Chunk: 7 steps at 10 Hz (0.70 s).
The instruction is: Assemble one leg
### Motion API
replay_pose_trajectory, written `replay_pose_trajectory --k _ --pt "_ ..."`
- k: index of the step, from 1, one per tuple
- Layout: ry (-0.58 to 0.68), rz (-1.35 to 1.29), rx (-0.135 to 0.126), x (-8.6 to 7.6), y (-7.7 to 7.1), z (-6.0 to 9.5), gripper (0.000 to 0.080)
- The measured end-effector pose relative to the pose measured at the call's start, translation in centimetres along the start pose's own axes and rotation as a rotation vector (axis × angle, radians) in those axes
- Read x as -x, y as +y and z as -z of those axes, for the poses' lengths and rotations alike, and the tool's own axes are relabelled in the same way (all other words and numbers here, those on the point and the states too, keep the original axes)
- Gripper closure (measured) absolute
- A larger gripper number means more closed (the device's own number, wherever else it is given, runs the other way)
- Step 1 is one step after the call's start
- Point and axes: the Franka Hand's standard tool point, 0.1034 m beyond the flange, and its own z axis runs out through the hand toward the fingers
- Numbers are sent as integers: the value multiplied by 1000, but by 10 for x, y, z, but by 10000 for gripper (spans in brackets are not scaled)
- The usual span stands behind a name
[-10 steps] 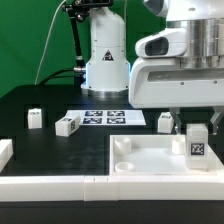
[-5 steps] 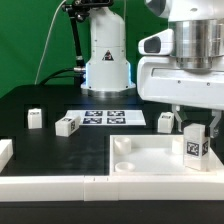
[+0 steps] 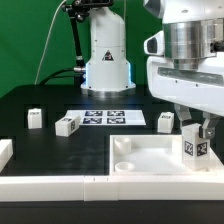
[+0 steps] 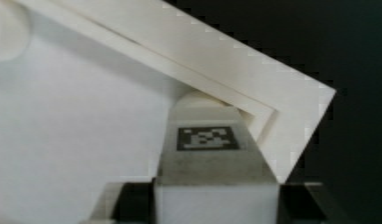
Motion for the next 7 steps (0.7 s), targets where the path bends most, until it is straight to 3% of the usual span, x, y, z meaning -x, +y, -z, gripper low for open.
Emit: replay_pose_trajectory --k 1,2,3,4,7 --pt "0 3 0 0 0 0 425" --pt "0 52 0 0 0 0 425" --pt "0 84 1 1 0 0 246" --pt "0 138 1 0 0 0 178" --pt "1 483 2 3 -2 1 155"
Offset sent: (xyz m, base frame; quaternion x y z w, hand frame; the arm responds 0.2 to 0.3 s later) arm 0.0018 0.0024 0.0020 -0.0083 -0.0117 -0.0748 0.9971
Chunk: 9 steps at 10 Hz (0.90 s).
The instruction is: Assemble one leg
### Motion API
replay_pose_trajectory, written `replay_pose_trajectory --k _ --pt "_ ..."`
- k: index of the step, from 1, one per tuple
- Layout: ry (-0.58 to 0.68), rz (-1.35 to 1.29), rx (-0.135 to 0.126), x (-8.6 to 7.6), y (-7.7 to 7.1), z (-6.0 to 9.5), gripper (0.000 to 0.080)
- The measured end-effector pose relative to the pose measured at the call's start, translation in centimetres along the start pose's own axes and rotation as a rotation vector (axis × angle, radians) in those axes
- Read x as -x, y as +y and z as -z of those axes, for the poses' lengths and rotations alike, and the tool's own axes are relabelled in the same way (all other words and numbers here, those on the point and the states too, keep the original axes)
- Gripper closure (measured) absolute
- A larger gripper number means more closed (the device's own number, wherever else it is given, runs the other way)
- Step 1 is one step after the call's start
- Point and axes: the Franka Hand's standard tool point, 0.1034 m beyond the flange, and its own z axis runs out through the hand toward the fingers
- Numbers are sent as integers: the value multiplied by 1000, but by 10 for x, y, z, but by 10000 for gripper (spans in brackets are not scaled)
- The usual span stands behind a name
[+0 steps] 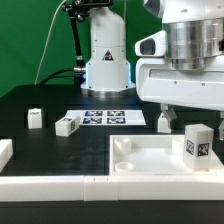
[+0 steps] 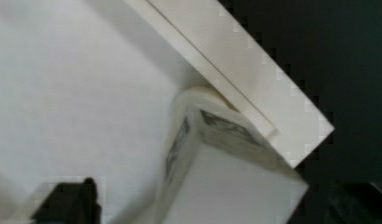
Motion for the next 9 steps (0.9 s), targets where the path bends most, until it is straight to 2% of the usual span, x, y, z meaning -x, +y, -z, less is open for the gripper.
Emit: replay_pose_trajectory --k 4,6,9 --pt "22 518 24 -3 -7 1 151" --pt "31 781 72 -3 -8 2 151" --pt "50 981 72 -6 -4 -1 151"
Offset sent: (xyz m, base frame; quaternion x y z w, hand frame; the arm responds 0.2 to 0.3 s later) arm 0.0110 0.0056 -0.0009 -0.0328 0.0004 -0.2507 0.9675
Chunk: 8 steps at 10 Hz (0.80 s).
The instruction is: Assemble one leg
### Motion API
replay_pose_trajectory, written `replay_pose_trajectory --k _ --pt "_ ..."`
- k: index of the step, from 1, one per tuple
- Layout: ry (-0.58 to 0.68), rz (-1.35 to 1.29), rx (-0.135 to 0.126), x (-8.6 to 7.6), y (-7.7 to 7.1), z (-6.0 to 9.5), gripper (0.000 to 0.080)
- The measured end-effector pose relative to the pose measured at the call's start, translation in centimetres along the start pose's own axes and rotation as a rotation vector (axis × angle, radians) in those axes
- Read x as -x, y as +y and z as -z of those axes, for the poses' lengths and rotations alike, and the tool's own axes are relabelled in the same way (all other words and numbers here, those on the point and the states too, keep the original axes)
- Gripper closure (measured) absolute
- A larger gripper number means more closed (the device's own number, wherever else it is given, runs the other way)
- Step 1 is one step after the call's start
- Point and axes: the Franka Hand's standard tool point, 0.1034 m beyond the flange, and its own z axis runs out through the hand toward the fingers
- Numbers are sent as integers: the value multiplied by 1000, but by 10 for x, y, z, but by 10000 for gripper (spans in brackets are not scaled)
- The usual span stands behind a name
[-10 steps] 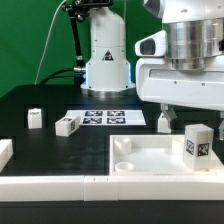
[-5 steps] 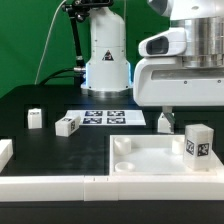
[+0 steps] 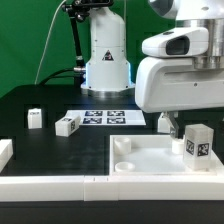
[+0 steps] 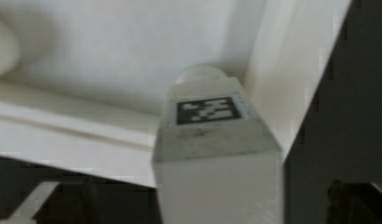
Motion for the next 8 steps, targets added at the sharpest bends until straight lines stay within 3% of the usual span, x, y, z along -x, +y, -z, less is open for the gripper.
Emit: replay_pose_trajectory --k 1,2,4,8 --pt "0 1 0 0 0 0 272" --pt "0 -1 0 0 0 0 272" --pt "0 -2 0 0 0 0 511" --pt "-3 -166 -14 1 2 0 509"
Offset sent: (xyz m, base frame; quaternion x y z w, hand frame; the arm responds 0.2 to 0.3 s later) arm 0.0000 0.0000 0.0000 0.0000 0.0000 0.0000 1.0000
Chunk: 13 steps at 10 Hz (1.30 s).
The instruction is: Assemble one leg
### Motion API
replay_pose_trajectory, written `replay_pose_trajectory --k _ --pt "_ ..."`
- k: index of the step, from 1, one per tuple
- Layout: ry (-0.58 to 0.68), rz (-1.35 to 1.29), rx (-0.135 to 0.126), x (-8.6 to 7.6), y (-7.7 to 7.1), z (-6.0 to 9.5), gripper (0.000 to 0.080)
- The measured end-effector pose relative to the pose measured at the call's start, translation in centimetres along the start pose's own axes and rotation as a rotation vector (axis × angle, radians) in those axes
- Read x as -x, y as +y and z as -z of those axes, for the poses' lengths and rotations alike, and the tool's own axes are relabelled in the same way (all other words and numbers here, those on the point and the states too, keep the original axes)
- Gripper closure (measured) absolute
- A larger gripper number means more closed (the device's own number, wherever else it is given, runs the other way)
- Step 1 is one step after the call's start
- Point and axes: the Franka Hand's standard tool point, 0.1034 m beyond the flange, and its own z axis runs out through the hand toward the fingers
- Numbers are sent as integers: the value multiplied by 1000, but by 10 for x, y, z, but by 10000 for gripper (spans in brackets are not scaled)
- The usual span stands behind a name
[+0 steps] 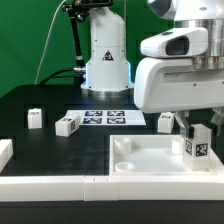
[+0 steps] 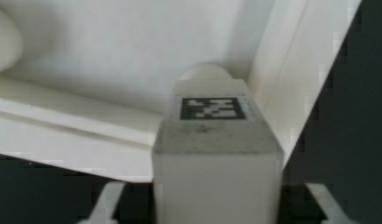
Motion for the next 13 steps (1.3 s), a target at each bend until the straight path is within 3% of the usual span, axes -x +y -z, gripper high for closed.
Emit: replay_pose_trajectory --k 4,7,13 --pt "-5 -458 -18 1 5 -1 509" --pt "-3 -960 -23 3 5 -1 509" --pt "-29 -1398 -42 5 6 -1 509"
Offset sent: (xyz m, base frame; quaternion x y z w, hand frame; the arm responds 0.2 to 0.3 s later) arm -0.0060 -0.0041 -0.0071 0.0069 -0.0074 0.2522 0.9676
